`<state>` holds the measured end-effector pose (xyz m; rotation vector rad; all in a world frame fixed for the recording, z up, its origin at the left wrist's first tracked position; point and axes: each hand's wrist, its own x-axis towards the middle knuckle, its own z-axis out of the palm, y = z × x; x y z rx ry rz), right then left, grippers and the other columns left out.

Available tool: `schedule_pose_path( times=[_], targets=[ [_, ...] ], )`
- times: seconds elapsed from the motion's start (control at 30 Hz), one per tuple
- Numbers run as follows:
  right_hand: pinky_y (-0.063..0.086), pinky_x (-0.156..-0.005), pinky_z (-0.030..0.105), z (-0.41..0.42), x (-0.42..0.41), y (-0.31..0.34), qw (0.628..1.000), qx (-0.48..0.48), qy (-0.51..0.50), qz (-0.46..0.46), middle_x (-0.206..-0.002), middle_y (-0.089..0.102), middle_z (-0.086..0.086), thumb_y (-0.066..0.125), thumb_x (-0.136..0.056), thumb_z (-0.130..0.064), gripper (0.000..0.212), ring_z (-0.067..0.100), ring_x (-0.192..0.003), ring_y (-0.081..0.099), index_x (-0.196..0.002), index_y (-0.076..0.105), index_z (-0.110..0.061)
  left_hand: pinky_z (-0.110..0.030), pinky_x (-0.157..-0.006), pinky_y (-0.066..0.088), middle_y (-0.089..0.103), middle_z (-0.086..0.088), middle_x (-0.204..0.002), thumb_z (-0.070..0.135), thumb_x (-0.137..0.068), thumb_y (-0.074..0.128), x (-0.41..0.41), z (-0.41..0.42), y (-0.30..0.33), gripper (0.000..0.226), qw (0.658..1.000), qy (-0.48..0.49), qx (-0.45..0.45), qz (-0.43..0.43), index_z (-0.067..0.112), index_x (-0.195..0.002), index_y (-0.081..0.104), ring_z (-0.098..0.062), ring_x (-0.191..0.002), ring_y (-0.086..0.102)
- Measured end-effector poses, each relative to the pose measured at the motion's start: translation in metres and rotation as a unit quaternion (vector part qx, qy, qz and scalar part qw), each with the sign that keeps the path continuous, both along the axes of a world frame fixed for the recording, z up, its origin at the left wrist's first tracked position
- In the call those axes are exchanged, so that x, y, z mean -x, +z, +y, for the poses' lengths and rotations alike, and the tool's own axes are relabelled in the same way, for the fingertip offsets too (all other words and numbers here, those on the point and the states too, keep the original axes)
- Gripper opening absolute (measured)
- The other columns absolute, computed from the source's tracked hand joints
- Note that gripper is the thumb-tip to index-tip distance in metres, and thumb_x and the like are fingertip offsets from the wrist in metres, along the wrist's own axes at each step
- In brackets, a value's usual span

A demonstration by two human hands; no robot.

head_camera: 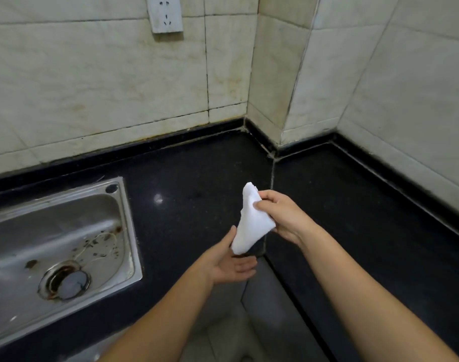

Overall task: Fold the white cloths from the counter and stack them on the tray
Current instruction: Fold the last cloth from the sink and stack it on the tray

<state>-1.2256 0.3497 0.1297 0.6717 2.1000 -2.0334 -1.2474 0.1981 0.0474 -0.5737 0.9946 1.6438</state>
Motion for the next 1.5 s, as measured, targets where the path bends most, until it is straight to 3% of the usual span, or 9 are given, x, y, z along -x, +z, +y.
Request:
schedule_pose_path(
  times=[0.1, 0.2, 0.37, 0.6, 0.73, 1.07, 1.17, 1.37, 1.5],
  targets=[
    [0.051, -0.058, 0.026, -0.004, -0.034, 0.012, 0.999, 0.017, -0.041, 0.010, -0.092, 0.066, 0.005, 0.053, -0.089, -0.007, 0.021, 0.016, -0.080, 0.064, -0.109, 0.061, -0.009, -0.047, -0.090, 0.052, 0.063, -0.020, -0.119, 0.057, -0.082, 0.058, -0.020, 0.002, 0.010, 0.073, 0.995, 0.004, -0.093, -0.022, -0.002, -0.125, 0.050, -0.032, -0.102, 0.065],
    [0.053, -0.064, 0.030, -0.007, -0.081, 0.009, 0.994, 0.007, -0.113, -0.008, -0.098, 0.064, 0.009, 0.053, -0.088, -0.007, 0.021, 0.020, -0.086, 0.064, -0.107, 0.061, -0.006, -0.039, -0.071, 0.059, 0.072, -0.015, -0.095, 0.028, -0.084, 0.061, -0.037, -0.002, 0.028, 0.038, 0.990, 0.009, -0.140, -0.007, 0.002, -0.111, 0.064, -0.028, -0.079, 0.072],
    [0.057, -0.069, 0.039, -0.023, -0.174, -0.026, 0.958, 0.088, -0.267, -0.055, -0.094, 0.065, 0.013, 0.048, -0.089, 0.000, 0.016, 0.025, -0.083, 0.064, -0.094, 0.063, -0.002, -0.043, -0.078, 0.052, 0.067, -0.012, -0.093, 0.007, -0.094, 0.051, -0.065, -0.015, 0.029, 0.022, 0.974, -0.116, -0.045, 0.189, 0.000, -0.114, 0.059, -0.024, -0.084, 0.064],
    [0.058, -0.067, 0.037, -0.055, -0.333, -0.046, 0.868, 0.170, -0.466, -0.016, -0.103, 0.069, 0.012, 0.052, -0.094, -0.013, 0.020, 0.026, -0.090, 0.066, -0.110, 0.062, -0.009, -0.028, -0.054, 0.054, 0.070, -0.003, -0.073, 0.004, -0.091, 0.054, -0.174, 0.022, 0.039, 0.011, 0.888, -0.358, -0.023, 0.287, 0.011, -0.088, 0.061, -0.015, -0.062, 0.066],
    [0.050, -0.046, 0.022, -0.066, -0.452, -0.030, 0.808, 0.145, -0.570, 0.042, -0.085, 0.070, 0.002, 0.052, -0.095, -0.011, 0.020, 0.014, -0.070, 0.066, -0.111, 0.063, -0.008, -0.031, -0.056, 0.053, 0.070, -0.004, -0.081, 0.006, -0.091, 0.055, -0.277, 0.061, 0.054, 0.010, 0.825, -0.469, -0.058, 0.310, 0.009, -0.093, 0.064, -0.019, -0.073, 0.066],
    [0.055, -0.062, 0.027, -0.124, -0.809, -0.003, 0.632, 0.053, -0.770, 0.073, -0.090, 0.072, 0.005, 0.057, -0.093, -0.013, 0.016, 0.018, -0.077, 0.066, -0.106, 0.065, -0.008, -0.030, -0.055, 0.053, 0.067, -0.004, -0.083, 0.006, -0.091, 0.054, -0.648, 0.103, 0.069, 0.009, 0.690, -0.649, -0.174, 0.270, 0.010, -0.090, 0.062, -0.019, -0.075, 0.064],
    [0.051, -0.047, 0.020, -0.149, -0.898, 0.010, 0.582, 0.032, -0.809, 0.077, -0.081, 0.069, 0.006, 0.054, -0.094, -0.009, 0.014, 0.012, -0.058, 0.065, -0.105, 0.063, -0.006, -0.029, -0.053, 0.053, 0.066, -0.005, -0.086, 0.005, -0.091, 0.053, -0.753, 0.097, 0.077, 0.011, 0.658, -0.686, -0.190, 0.247, 0.011, -0.093, 0.062, -0.018, -0.076, 0.063],
    [0.049, -0.043, 0.019, -0.154, -1.017, 0.026, 0.534, 0.000, -0.843, 0.060, -0.088, 0.066, 0.008, 0.056, -0.093, -0.010, 0.018, 0.015, -0.063, 0.064, -0.109, 0.062, -0.006, -0.032, -0.060, 0.052, 0.065, -0.006, -0.092, 0.004, -0.092, 0.052, -0.883, 0.109, 0.095, 0.012, 0.620, -0.720, -0.215, 0.226, 0.009, -0.101, 0.059, -0.019, -0.080, 0.062],
    [0.055, -0.059, 0.028, -0.115, -1.074, 0.030, 0.536, -0.020, -0.842, 0.064, -0.092, 0.068, 0.005, 0.057, -0.093, -0.012, 0.014, 0.018, -0.079, 0.064, -0.104, 0.064, -0.009, -0.031, -0.061, 0.049, 0.063, -0.005, -0.090, 0.004, -0.091, 0.052, -0.939, 0.149, 0.106, 0.011, 0.610, -0.714, -0.243, 0.244, 0.012, -0.088, 0.059, -0.019, -0.079, 0.060]
  ],
)
